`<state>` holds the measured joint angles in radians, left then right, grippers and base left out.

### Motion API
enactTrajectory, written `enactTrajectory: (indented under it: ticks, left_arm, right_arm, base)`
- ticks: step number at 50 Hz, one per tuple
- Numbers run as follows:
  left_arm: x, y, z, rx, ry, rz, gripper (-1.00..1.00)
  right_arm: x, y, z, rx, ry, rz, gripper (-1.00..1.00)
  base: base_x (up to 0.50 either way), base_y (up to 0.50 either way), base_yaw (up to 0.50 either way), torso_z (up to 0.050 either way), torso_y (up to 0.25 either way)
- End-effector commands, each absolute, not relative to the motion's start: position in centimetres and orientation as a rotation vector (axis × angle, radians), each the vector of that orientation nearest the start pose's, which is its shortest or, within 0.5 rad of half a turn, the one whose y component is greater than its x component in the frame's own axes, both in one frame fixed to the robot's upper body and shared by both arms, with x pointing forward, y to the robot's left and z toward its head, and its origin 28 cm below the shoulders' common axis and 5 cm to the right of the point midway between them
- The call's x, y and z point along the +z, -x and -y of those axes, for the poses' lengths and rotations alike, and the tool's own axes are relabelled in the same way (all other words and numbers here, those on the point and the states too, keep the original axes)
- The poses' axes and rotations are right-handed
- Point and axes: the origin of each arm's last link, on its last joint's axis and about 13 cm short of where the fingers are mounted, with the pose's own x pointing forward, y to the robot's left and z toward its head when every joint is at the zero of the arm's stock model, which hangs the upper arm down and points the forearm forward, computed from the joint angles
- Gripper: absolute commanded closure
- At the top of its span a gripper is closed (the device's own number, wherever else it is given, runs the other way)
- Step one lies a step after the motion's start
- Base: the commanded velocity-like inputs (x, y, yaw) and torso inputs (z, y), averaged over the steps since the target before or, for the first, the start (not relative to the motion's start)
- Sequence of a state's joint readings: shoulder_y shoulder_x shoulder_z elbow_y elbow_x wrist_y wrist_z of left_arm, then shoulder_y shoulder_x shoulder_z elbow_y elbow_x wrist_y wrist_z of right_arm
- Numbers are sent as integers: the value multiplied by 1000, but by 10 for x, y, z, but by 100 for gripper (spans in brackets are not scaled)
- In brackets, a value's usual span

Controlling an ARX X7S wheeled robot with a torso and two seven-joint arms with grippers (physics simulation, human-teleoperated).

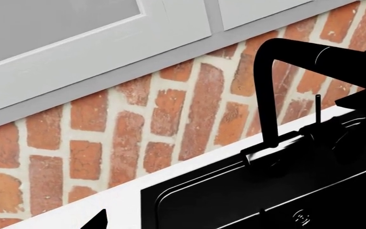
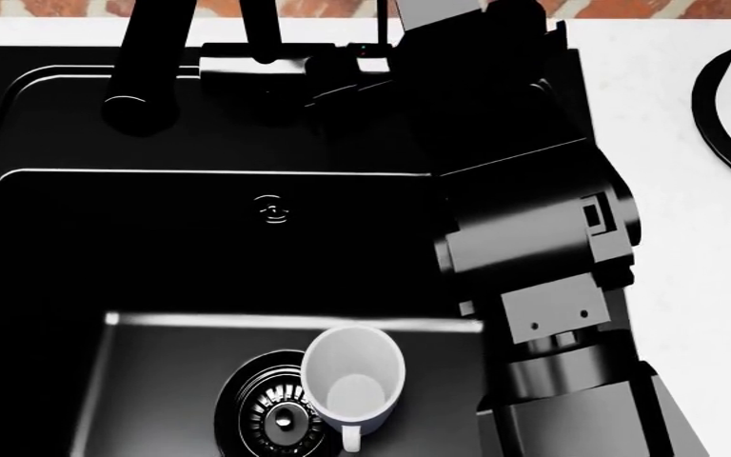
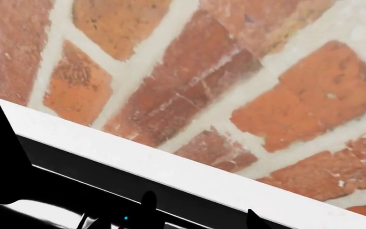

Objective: Turn on the sink faucet.

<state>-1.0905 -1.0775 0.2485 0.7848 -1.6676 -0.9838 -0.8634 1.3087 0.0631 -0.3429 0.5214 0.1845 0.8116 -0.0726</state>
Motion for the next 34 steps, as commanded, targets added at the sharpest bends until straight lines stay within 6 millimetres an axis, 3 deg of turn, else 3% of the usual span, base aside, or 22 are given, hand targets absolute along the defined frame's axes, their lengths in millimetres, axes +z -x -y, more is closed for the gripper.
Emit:
enactTrajectory:
  ticks: [1, 17, 27, 34]
  left_arm:
    - [302, -171, -267, -133, -322, 159, -100]
    - [295, -172, -268, -135, -320, 149, -100]
    - [293, -172, -269, -131, -318, 145, -100]
    - [293, -172, -268, -132, -324, 138, -100]
  right_arm:
    - [284, -399, 87, 151, 201, -38, -100]
    - [273, -385, 115, 61, 94, -15, -100]
    - [262, -373, 145, -40, 43, -31, -100]
    - [270, -366, 142, -33, 28, 4, -100]
  base:
    - [0, 0, 0, 0, 0]
    - [0, 0, 0, 0, 0]
    - [0, 0, 0, 0, 0]
    - [0, 0, 0, 0, 0]
